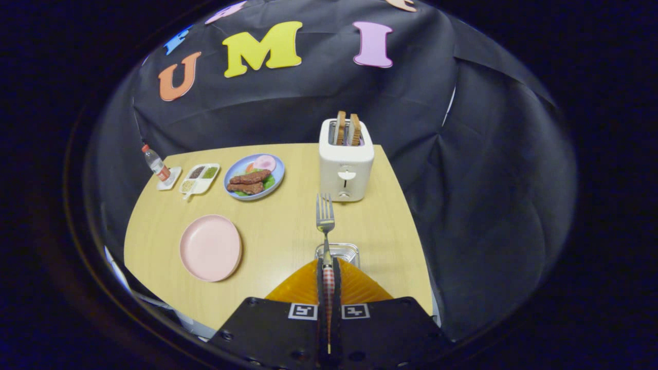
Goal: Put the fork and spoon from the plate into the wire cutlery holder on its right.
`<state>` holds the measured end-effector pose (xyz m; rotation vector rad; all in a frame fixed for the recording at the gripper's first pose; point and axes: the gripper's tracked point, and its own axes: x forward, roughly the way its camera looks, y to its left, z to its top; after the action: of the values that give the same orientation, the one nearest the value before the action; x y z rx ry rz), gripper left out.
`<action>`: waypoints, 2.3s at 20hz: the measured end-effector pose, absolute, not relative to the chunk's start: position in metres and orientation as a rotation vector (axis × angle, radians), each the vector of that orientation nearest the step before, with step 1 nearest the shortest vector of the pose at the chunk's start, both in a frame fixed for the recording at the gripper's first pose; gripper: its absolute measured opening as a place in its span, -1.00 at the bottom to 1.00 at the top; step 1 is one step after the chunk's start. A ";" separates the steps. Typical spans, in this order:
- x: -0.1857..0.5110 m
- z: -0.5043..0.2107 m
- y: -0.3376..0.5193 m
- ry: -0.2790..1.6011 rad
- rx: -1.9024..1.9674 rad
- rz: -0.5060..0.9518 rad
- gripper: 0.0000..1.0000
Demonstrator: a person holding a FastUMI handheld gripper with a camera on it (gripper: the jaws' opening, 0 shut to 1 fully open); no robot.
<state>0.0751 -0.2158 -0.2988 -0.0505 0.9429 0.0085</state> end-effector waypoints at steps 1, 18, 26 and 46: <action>0.067 -0.302 -0.222 0.987 -0.049 0.015 -0.95; 0.047 -0.359 -0.250 1.600 0.048 -0.033 -0.89; 0.061 -0.381 -0.239 1.755 0.085 -0.057 -0.89; 0.058 -0.339 -0.175 1.496 0.172 0.067 0.79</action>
<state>0.0582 -0.1752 -0.3389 0.1723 1.4957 0.0668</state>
